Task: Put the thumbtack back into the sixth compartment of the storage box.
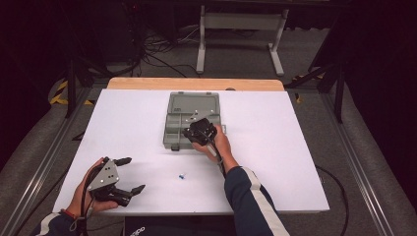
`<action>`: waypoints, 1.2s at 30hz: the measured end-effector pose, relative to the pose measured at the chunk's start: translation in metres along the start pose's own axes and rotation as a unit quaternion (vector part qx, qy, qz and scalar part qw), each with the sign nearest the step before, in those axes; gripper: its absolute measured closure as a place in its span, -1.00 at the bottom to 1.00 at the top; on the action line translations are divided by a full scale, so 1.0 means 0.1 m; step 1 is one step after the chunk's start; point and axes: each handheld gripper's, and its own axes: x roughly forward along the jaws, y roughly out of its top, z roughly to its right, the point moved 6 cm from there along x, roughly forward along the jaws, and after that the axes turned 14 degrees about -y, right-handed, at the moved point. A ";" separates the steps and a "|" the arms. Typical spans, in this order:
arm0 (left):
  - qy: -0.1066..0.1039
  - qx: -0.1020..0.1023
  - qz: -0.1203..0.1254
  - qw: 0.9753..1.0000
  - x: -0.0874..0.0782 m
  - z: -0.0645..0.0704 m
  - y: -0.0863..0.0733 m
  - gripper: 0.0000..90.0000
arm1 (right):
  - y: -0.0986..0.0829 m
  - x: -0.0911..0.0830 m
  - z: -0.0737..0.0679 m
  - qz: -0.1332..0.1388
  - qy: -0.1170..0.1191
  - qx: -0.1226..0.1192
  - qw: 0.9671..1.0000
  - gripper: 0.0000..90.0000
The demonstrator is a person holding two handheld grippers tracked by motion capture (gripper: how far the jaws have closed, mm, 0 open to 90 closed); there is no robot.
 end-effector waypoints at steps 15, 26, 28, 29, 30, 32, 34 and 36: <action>-0.003 -0.003 -0.001 1.000 0.01 0.01 -0.01 -0.87 | -0.04 0.05 -0.02 -0.015 0.001 0.001 1.000 0.86; -0.003 -0.002 -0.006 1.000 0.01 0.01 -0.01 -0.87 | -0.07 -0.03 -0.04 -0.007 0.004 0.002 1.000 0.79; -0.003 -0.002 -0.007 1.000 0.01 0.01 -0.01 -0.87 | -0.08 -0.05 -0.05 -0.003 0.005 0.004 1.000 0.76; -0.002 -0.002 -0.007 1.000 0.01 0.01 -0.01 -0.87 | -0.08 -0.07 -0.05 -0.002 0.006 0.002 1.000 0.75; -0.002 -0.003 -0.007 1.000 0.01 0.01 -0.01 -0.87 | -0.08 -0.08 -0.05 0.001 0.005 0.001 1.000 0.75; 0.000 -0.001 -0.007 1.000 0.01 0.01 -0.01 -0.87 | -0.08 -0.10 -0.05 0.007 0.005 -0.001 1.000 0.72; 0.000 -0.003 -0.006 1.000 0.01 0.01 -0.01 -0.87 | -0.08 -0.16 -0.06 0.018 0.009 0.002 1.000 0.66; 0.001 -0.001 -0.007 1.000 0.01 0.01 -0.01 -0.87 | -0.09 -0.24 -0.07 0.030 0.011 -0.002 0.999 0.61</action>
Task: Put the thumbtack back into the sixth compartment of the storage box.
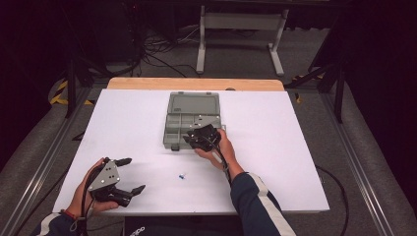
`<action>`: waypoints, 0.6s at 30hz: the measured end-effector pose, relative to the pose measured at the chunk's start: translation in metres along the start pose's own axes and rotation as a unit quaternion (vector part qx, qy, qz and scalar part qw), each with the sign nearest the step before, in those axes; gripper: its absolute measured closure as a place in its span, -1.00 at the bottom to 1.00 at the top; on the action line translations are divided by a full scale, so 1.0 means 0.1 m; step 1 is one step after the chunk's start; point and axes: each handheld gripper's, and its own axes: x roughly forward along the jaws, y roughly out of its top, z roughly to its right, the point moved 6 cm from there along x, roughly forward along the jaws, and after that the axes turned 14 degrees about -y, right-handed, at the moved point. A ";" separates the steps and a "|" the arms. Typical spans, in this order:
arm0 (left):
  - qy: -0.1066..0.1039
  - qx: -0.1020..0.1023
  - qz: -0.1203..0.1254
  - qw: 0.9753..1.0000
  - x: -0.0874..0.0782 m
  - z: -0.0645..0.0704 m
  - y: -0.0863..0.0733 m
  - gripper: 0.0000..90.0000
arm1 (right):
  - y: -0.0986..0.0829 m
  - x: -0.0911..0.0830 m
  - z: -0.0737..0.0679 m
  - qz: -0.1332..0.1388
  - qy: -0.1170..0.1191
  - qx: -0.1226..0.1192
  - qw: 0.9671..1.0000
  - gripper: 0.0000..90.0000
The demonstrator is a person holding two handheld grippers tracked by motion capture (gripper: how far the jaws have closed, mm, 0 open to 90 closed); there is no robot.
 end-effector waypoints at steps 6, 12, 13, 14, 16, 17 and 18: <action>0.001 0.001 -0.001 1.000 0.00 0.00 0.00 -0.87 | 0.00 -0.21 -0.04 0.035 0.004 -0.010 0.999 0.35; 0.003 0.001 0.002 1.000 -0.01 0.00 0.01 -0.87 | -0.06 -0.33 -0.07 0.043 -0.001 -0.033 0.999 0.05; 0.003 0.001 0.002 1.000 -0.01 0.00 0.01 -0.87 | -0.06 -0.36 -0.07 0.045 -0.003 -0.035 0.998 -0.02; 0.004 0.002 0.000 1.000 -0.01 0.00 0.01 -0.87 | -0.07 -0.41 -0.07 0.052 -0.004 -0.033 0.998 -0.13; 0.005 0.004 -0.001 1.000 -0.01 0.00 0.01 -0.87 | -0.06 -0.46 -0.08 0.059 -0.003 -0.032 0.998 -0.22; 0.005 0.004 -0.001 1.000 -0.01 0.00 0.01 -0.87 | -0.06 -0.48 -0.09 0.062 -0.003 -0.034 0.997 -0.27; 0.004 0.003 0.000 1.000 -0.01 0.01 0.01 -0.87 | -0.07 -0.51 -0.10 0.064 -0.003 -0.034 0.997 -0.31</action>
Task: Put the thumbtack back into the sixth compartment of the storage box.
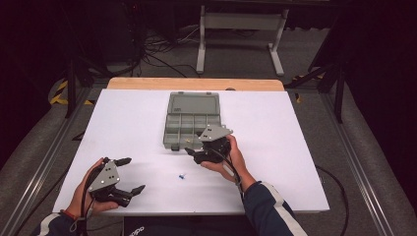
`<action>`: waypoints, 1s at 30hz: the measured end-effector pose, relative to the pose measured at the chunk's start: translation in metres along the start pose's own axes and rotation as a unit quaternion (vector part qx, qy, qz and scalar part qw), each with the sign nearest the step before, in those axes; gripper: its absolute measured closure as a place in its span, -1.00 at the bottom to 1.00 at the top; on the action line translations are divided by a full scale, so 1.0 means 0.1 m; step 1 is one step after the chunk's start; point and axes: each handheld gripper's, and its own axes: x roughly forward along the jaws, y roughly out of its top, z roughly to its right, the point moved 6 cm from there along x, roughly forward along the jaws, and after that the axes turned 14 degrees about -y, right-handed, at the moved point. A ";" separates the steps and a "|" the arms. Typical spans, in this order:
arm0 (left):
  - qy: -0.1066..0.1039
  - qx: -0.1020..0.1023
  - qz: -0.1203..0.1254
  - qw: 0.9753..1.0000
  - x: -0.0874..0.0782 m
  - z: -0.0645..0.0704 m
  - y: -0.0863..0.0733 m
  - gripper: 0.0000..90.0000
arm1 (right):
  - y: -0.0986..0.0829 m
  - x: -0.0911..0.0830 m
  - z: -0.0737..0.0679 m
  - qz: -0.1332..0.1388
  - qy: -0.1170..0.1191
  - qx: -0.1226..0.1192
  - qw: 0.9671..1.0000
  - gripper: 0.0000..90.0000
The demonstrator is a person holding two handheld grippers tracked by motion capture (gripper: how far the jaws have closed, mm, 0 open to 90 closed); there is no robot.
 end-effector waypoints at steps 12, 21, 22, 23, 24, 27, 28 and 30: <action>0.000 0.000 0.000 1.000 0.00 0.01 0.00 -0.88 | -0.17 -0.14 -0.20 -0.008 0.007 -0.026 1.000 -0.49; -0.001 0.000 -0.001 1.000 0.00 0.01 0.01 -0.87 | -0.28 -0.15 -0.37 -0.017 0.046 -0.031 0.998 -0.22; -0.002 0.001 -0.003 1.000 0.00 0.01 0.00 -0.87 | -0.30 -0.13 -0.40 -0.023 0.060 -0.032 0.997 -0.10; -0.002 0.001 -0.003 1.000 0.00 0.01 0.00 -0.87 | -0.32 -0.12 -0.42 -0.027 0.069 -0.034 0.997 -0.04; -0.003 0.002 -0.004 1.000 0.00 0.01 0.00 -0.87 | -0.33 -0.10 -0.44 -0.032 0.072 -0.036 0.996 0.01; -0.003 0.001 -0.004 1.000 0.01 0.01 0.00 -0.87 | -0.36 -0.06 -0.48 -0.042 0.083 -0.041 0.995 0.12; -0.002 0.001 -0.004 1.000 0.01 0.01 0.00 -0.87 | -0.37 -0.04 -0.50 -0.046 0.085 -0.041 0.994 0.17; -0.002 0.001 -0.005 1.000 0.01 0.01 0.00 -0.87 | -0.39 0.00 -0.53 -0.055 0.097 -0.039 0.993 0.29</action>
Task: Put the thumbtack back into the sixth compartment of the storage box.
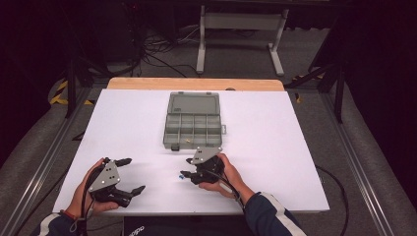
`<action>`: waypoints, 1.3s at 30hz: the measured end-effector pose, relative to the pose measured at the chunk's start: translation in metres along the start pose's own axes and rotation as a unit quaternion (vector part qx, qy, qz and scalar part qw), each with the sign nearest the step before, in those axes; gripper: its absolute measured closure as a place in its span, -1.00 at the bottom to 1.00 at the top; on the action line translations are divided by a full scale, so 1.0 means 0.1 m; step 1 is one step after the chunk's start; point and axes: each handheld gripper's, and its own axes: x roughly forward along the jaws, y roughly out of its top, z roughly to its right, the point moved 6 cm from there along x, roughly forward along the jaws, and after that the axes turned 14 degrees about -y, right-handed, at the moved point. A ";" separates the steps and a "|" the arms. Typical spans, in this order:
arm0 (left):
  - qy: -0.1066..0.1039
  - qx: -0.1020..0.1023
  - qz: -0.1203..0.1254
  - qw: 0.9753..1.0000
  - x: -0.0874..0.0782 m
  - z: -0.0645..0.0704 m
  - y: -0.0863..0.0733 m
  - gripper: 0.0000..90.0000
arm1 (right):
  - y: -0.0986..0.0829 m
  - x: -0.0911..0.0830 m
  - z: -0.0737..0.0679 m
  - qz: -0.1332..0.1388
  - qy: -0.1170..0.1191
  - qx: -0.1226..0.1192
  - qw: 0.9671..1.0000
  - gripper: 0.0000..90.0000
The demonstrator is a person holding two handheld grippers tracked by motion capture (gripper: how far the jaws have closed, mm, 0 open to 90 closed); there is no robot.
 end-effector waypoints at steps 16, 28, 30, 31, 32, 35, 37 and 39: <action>-0.001 0.003 -0.005 1.000 0.00 0.00 -0.01 -0.86 | -0.02 0.14 -0.05 -0.018 0.020 0.005 1.000 0.48; -0.002 -0.001 -0.006 1.000 0.01 0.00 -0.01 -0.86 | -0.06 0.23 -0.03 -0.031 0.018 0.015 0.999 0.60; -0.003 -0.001 -0.007 1.000 0.02 0.00 -0.02 -0.86 | -0.06 0.23 -0.03 -0.030 0.018 0.012 0.999 0.67; -0.003 -0.001 -0.007 1.000 0.02 0.00 -0.02 -0.86 | -0.06 0.23 -0.03 -0.030 0.019 0.010 0.999 0.72; -0.003 -0.001 -0.007 1.000 0.02 0.00 -0.02 -0.86 | -0.06 0.23 -0.03 -0.030 0.019 0.010 0.999 0.72; -0.002 -0.002 -0.007 1.000 0.02 0.00 -0.02 -0.86 | -0.05 0.24 -0.05 -0.031 0.018 0.007 0.999 0.86; -0.003 0.000 -0.008 1.000 0.02 0.00 -0.02 -0.86 | -0.05 0.24 -0.05 -0.032 0.017 0.007 0.999 0.86; -0.003 -0.001 -0.007 1.000 0.02 0.00 -0.02 -0.86 | -0.05 0.24 -0.05 -0.032 0.018 0.010 0.999 0.87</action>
